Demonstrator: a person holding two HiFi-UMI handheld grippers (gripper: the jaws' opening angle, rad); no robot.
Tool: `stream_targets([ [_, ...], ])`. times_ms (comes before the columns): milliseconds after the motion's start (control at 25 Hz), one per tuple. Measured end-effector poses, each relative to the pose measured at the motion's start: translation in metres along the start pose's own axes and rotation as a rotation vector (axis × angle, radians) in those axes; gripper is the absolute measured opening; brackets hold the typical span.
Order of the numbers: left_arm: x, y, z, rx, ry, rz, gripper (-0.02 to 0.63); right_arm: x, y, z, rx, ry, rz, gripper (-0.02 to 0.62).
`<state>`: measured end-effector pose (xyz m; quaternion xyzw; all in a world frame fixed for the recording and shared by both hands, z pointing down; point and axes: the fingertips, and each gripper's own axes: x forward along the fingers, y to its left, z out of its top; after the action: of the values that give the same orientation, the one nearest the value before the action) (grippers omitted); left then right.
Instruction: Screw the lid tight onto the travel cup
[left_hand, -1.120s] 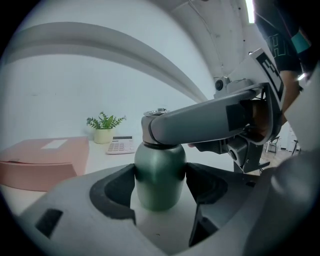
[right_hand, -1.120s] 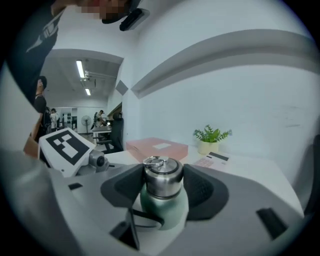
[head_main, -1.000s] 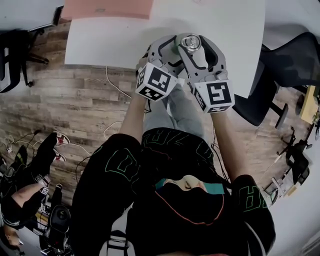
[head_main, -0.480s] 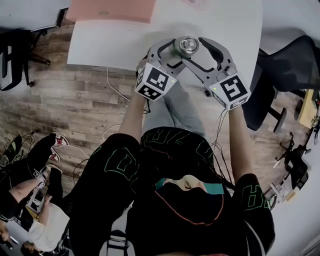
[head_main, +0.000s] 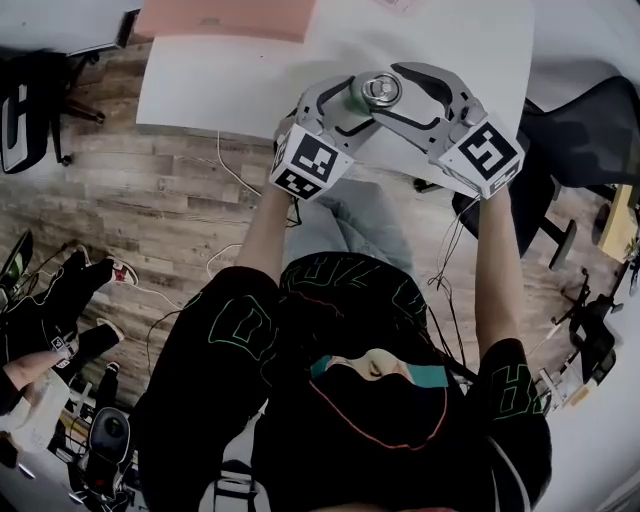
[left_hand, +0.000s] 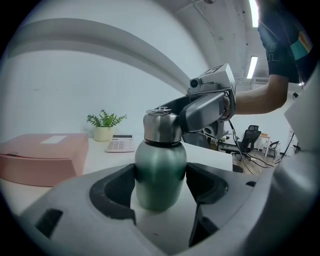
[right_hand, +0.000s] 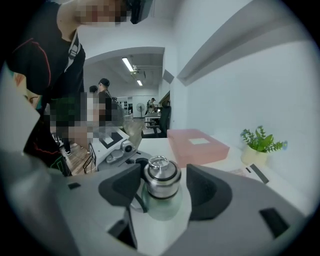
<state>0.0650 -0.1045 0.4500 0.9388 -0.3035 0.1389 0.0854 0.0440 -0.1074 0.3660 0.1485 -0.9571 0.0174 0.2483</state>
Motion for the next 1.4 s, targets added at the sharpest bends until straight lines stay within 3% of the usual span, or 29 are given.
stream_targets([
  [200,0.001,0.000,0.002,0.000,-0.004,-0.002,0.331,0.001,0.001,0.001,0.006,-0.008,0.039,0.241],
  [400,0.000,0.000,0.001,-0.004,-0.001,0.001,0.331,0.001,0.000,0.001,0.030,-0.044,-0.034,0.241],
  [600,0.000,0.001,0.000,-0.008,-0.002,0.006,0.331,0.000,-0.003,0.001,0.107,-0.109,-0.226,0.241],
  [800,0.000,-0.001,0.001,-0.007,-0.008,0.014,0.331,-0.008,-0.006,-0.002,0.234,-0.223,-0.507,0.241],
  [920,0.000,-0.001,0.001,-0.009,-0.011,0.019,0.331,-0.008,-0.006,-0.005,0.246,-0.227,-0.645,0.226],
  [1000,0.000,0.000,0.001,-0.010,-0.012,0.019,0.331,-0.007,-0.007,-0.006,0.252,-0.218,-0.688,0.227],
  [1120,0.000,0.000,0.001,-0.011,-0.013,0.017,0.331,-0.007,-0.006,-0.004,0.290,-0.235,-0.637,0.236],
  [1200,0.001,0.000,0.001,-0.011,-0.014,0.017,0.331,-0.006,-0.002,-0.003,0.338,-0.266,-0.535,0.349],
  [1400,0.003,-0.002,0.000,-0.009,-0.010,0.015,0.331,-0.016,-0.003,-0.010,0.330,-0.249,-0.388,0.328],
])
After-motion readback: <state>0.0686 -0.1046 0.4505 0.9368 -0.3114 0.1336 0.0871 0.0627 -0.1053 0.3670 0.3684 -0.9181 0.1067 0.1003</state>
